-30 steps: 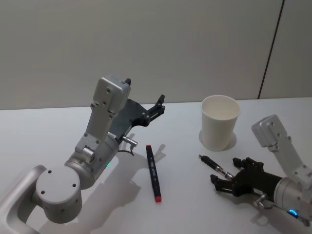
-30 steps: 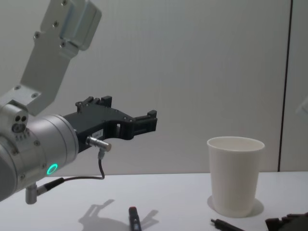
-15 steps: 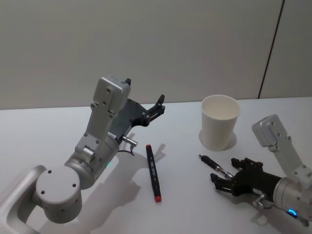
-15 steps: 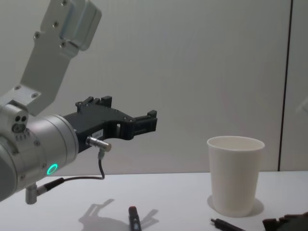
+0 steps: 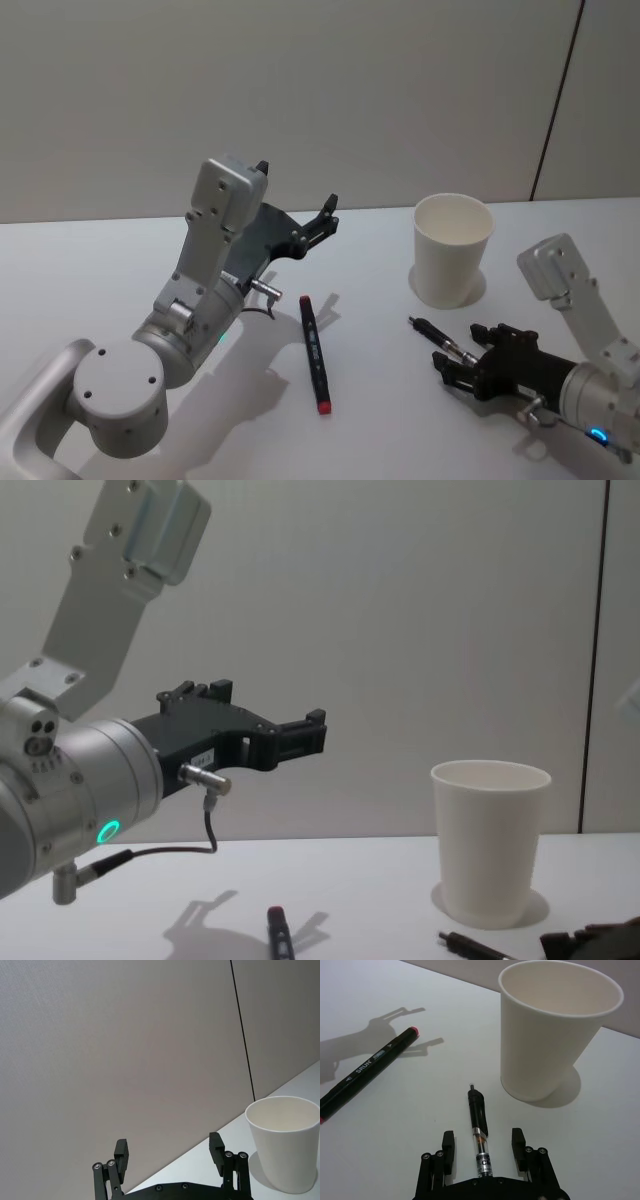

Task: Place the pen into the pen holder.

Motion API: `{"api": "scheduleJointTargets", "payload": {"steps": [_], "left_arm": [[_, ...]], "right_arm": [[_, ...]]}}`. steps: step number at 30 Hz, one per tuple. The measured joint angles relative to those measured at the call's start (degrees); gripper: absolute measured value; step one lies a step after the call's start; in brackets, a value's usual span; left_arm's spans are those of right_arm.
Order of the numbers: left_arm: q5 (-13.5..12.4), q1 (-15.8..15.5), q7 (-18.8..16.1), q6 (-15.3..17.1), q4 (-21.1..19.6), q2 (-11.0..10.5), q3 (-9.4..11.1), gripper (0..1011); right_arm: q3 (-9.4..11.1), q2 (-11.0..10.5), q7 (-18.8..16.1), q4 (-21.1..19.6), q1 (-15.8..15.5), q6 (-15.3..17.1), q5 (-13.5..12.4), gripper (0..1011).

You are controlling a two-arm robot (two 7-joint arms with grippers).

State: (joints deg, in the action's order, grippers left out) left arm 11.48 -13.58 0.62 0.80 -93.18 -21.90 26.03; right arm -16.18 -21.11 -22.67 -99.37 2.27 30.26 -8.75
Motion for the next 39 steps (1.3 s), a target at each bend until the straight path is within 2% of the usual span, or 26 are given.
{"api": "scheduleJointTargets", "payload": {"steps": [11, 17, 20, 21, 22, 25, 26, 31, 39], "left_arm": [[0.00, 0.00, 0.00, 0.00, 0.00, 0.00, 0.00, 1002], [0.00, 0.00, 0.00, 0.00, 0.00, 0.00, 0.00, 1002], [0.00, 0.00, 0.00, 0.00, 0.00, 0.00, 0.00, 1003], [0.00, 0.00, 0.00, 0.00, 0.00, 0.00, 0.00, 1003], [0.00, 0.00, 0.00, 0.00, 0.00, 0.00, 0.00, 1003], [0.00, 0.00, 0.00, 0.00, 0.00, 0.00, 0.00, 1003], [0.00, 0.00, 0.00, 0.00, 0.00, 0.00, 0.00, 1003], [0.00, 0.00, 0.00, 0.00, 0.00, 0.00, 0.00, 1003], [0.00, 0.00, 0.00, 0.00, 0.00, 0.00, 0.00, 1003]], "right_arm": [[0.01, 0.02, 0.00, 0.00, 0.03, -0.14, -0.10, 645], [-0.01, 0.02, 0.01, 0.02, 0.02, -0.25, -0.20, 555], [-0.02, 0.02, 0.02, 0.05, 0.02, -0.30, -0.24, 485], [-0.03, 0.02, 0.03, 0.05, 0.02, -0.31, -0.24, 429], [-0.03, 0.02, 0.03, 0.05, 0.02, -0.31, -0.24, 429], [-0.03, 0.02, 0.06, 0.06, 0.01, -0.32, -0.25, 313], [-0.03, 0.02, 0.06, 0.06, 0.02, -0.32, -0.25, 313], [-0.03, 0.01, 0.08, 0.08, 0.01, -0.32, -0.25, 126], [-0.03, 0.02, 0.09, 0.08, 0.02, -0.35, -0.25, 118]]}}
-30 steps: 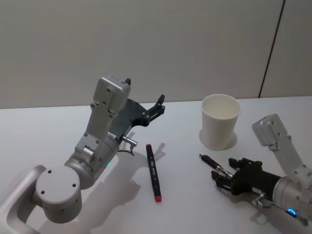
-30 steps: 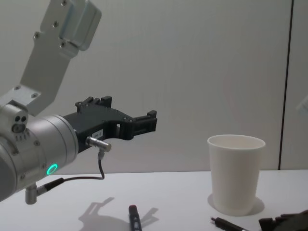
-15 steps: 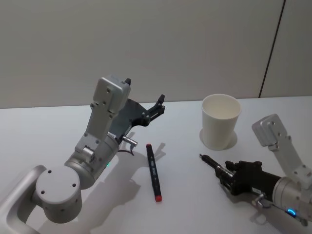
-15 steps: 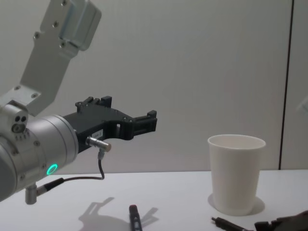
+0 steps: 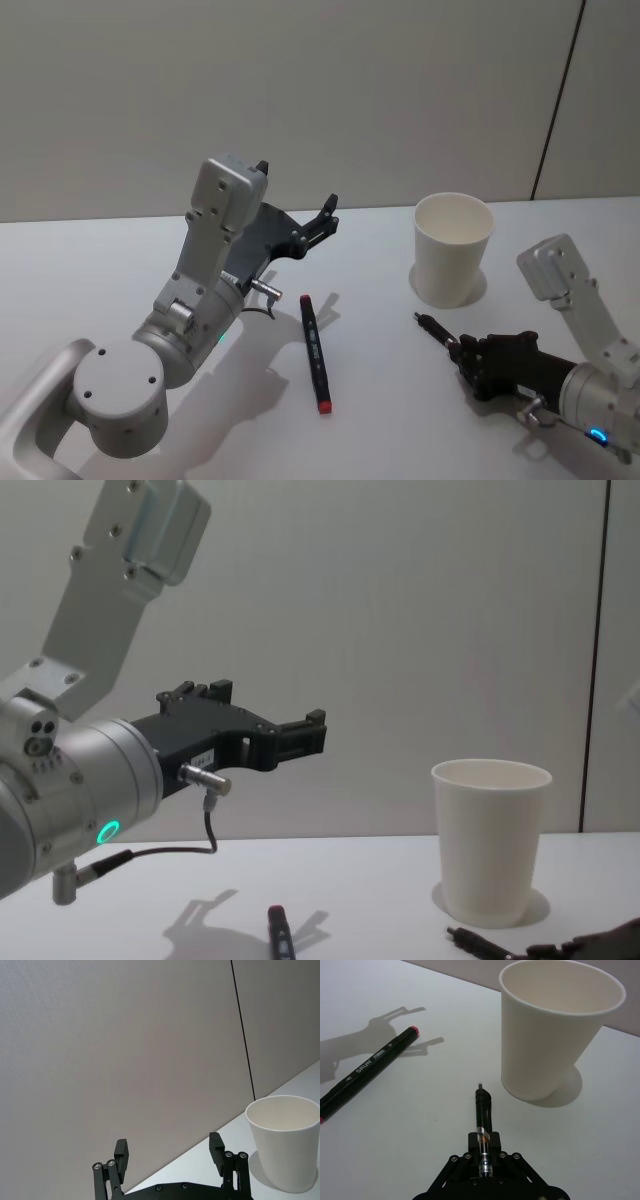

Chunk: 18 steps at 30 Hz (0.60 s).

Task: Place the pen into the pen holder.

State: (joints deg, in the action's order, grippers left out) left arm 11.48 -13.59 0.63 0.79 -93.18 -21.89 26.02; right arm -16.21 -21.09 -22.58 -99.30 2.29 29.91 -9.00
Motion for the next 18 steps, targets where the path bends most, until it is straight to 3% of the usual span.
{"api": "scheduleJointTargets", "payload": {"steps": [9, 18], "left_arm": [[0.00, 0.00, 0.00, 0.00, 0.00, 0.00, 0.00, 1003], [0.00, 0.00, 0.00, 0.00, 0.00, 0.00, 0.00, 1003]], "right_arm": [[-0.05, -0.03, -0.24, -0.01, 0.02, -0.46, 0.01, 118], [-0.27, -0.34, -3.00, -0.21, 0.08, -4.77, 0.01, 118]]}}
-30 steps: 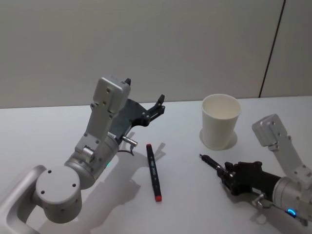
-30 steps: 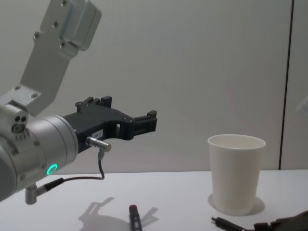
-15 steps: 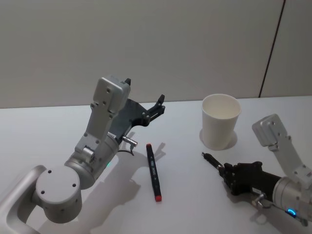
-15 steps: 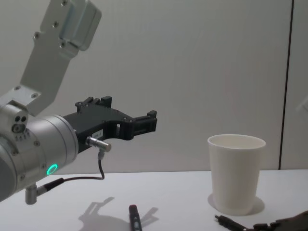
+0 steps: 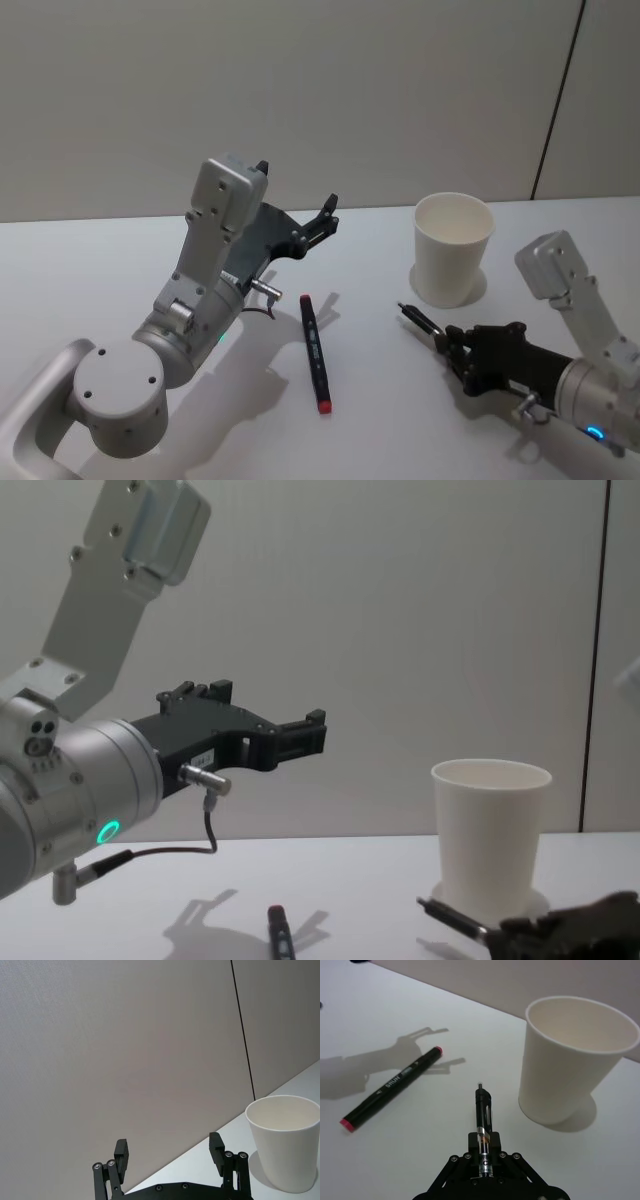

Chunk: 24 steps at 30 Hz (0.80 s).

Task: Place the pen into the pen holder.

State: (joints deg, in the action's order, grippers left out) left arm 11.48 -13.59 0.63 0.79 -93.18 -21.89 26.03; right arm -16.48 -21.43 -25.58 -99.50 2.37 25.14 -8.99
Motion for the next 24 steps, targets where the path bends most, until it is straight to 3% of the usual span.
{"api": "scheduleJointTargets", "payload": {"steps": [11, 24], "left_arm": [[0.00, 0.00, 0.00, 0.00, 0.00, 0.00, 0.00, 1003], [0.00, 0.00, 0.00, 0.00, 0.00, 0.00, 0.00, 1002]], "right_arm": [[0.16, -0.61, -2.35, -1.01, -0.19, -6.96, -1.88, 118], [0.93, -1.34, -0.42, -2.12, -0.98, -13.81, -3.56, 118]]}}
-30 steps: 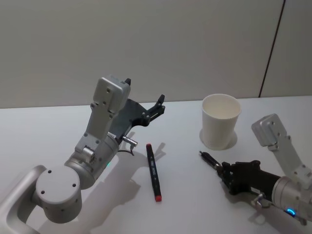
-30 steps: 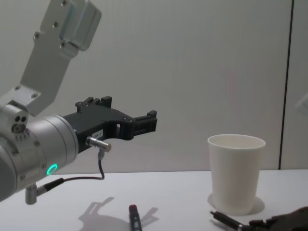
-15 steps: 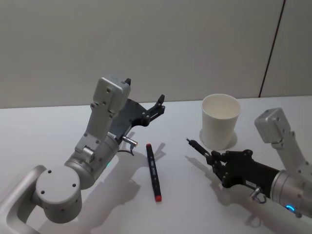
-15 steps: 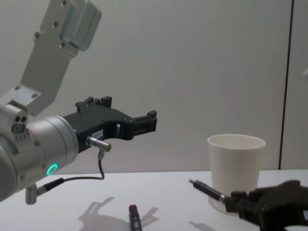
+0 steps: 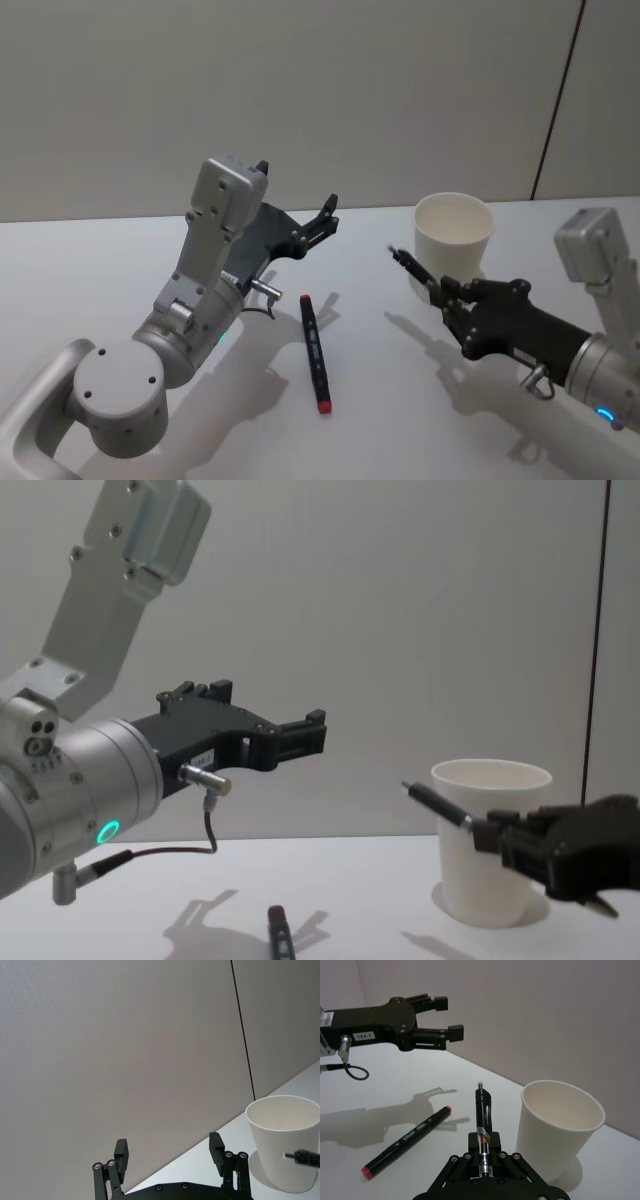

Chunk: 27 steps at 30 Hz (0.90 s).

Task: Place the pen into the pen holder.

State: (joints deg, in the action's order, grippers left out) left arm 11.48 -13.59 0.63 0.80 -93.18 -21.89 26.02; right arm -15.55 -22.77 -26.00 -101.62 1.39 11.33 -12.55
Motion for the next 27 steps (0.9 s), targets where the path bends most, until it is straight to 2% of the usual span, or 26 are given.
{"api": "scheduleJointTargets", "payload": {"steps": [13, 17, 27], "left_arm": [[0.00, 0.00, 0.00, 0.00, 0.00, 0.00, 0.00, 1003], [0.00, 0.00, 0.00, 0.00, 0.00, 0.00, 0.00, 1003], [0.00, 0.00, 0.00, 0.00, 0.00, 0.00, 0.00, 1003]], "right_arm": [[0.52, 0.72, 3.16, 0.53, 0.63, -9.22, -0.37, 118], [0.71, 1.43, 3.75, 1.59, 1.81, -12.54, -0.07, 118], [0.90, 3.17, 4.50, 4.91, 4.98, -17.91, 1.02, 118]]}}
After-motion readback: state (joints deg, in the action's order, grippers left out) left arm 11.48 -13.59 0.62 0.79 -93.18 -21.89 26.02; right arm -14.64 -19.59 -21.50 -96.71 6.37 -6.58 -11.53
